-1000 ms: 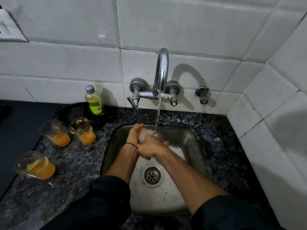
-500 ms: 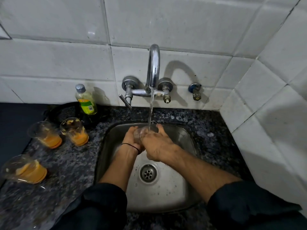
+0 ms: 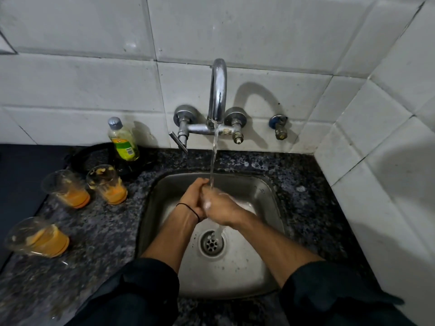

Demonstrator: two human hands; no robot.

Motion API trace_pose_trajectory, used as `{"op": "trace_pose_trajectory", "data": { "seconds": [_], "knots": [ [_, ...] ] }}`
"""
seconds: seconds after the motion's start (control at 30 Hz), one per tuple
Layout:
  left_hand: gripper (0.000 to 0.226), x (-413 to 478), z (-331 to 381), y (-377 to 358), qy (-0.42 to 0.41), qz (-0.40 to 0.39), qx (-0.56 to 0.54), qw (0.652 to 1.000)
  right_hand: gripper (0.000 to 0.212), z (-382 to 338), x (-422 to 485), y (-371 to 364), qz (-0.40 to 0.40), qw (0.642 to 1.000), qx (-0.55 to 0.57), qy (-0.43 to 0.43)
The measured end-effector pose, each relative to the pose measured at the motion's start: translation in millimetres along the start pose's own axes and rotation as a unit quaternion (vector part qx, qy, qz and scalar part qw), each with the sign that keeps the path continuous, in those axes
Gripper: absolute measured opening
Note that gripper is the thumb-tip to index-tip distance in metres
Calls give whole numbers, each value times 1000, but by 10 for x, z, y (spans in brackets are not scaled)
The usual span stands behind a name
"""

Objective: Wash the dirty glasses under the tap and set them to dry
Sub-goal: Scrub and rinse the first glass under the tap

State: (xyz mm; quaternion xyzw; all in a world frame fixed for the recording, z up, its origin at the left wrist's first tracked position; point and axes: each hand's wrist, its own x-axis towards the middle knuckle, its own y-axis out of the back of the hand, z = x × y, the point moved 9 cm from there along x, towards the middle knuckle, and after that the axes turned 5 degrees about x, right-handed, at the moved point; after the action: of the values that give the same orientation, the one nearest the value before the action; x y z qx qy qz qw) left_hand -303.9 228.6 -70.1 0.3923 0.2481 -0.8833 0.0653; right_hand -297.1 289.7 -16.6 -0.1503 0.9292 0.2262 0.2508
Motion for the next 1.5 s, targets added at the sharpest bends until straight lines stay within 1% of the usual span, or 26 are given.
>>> {"op": "trace_pose_trajectory", "data": {
  "seconds": [0.1,0.2,0.3,0.37,0.4,0.43,0.53,0.6,0.63,0.67,0.7,0.73,0.77,0.83,0.9,0.97,1.0,1.03,1.07,1.1,1.13,1.2,1.27,1.37,1.47,1.5],
  "knots": [
    [33,-12,-7,-52,4,18,-12,1000,40,-64,108,-8,-31,993,-108,38],
    [33,4,-37,-47,10,48,-35,998,38,-38,221,-12,-46,979,-198,16],
    [36,61,-96,-3,12,31,-44,998,33,6,253,-64,-69,974,-215,17],
    [46,44,-143,32,18,9,-59,998,25,144,269,-176,-101,993,28,-54],
    [51,70,-163,79,11,6,-78,997,18,196,280,-224,-109,979,145,-93],
    [52,90,-199,138,12,5,-102,995,19,214,295,-242,-109,959,233,-122],
    [45,90,-281,300,0,23,-140,990,21,269,316,-233,-110,909,371,-155],
    [52,87,-302,305,0,7,-135,991,19,253,308,-231,-93,900,400,-146],
    [55,80,-291,286,-1,-2,-127,992,23,239,304,-282,-95,906,386,-147],
    [56,50,-258,280,-4,5,-120,993,27,239,318,-304,-77,940,305,-128],
    [55,52,-215,288,-5,18,-106,994,28,218,339,-334,-65,976,185,-92],
    [52,66,-173,288,-4,27,-89,996,27,189,334,-365,-55,995,62,-55],
    [47,93,-166,302,1,31,-56,998,28,177,340,-340,-30,999,-27,-21],
    [44,105,-167,349,20,37,-25,999,36,274,347,-312,-27,996,-86,-12],
    [43,131,-177,337,37,37,-18,999,36,236,354,-261,-35,988,-148,34],
    [42,177,-168,360,16,14,-67,997,29,125,358,-277,-73,979,-178,66],
    [42,190,-173,358,-5,-7,-93,996,19,57,331,-261,-90,984,-140,60],
    [40,207,-179,370,-28,-20,-101,994,8,18,301,-250,-112,991,-52,43],
    [39,220,-174,377,-47,-35,-110,992,12,18,288,-268,-135,989,63,9],
    [40,177,-157,349,-59,-47,-121,990,23,24,328,-258,-136,984,115,-2],
    [44,171,-148,308,-68,-56,-125,988,30,18,376,-225,-119,989,91,17],
    [45,161,-131,215,-51,-52,-119,990,38,36,445,-167,-66,995,-50,54],
    [46,203,-163,188,1,-12,-79,997,40,57,476,-194,-53,982,-167,68],
    [53,234,-202,157,42,-6,-38,998,42,96,437,-166,-68,980,-172,72],
    [51,297,-179,224,1,-18,-50,999,41,98,445,-160,-108,978,-166,64],
    [51,288,-176,237,-17,-36,-69,997,33,90,431,-169,-122,985,-114,50]
  ]
}}
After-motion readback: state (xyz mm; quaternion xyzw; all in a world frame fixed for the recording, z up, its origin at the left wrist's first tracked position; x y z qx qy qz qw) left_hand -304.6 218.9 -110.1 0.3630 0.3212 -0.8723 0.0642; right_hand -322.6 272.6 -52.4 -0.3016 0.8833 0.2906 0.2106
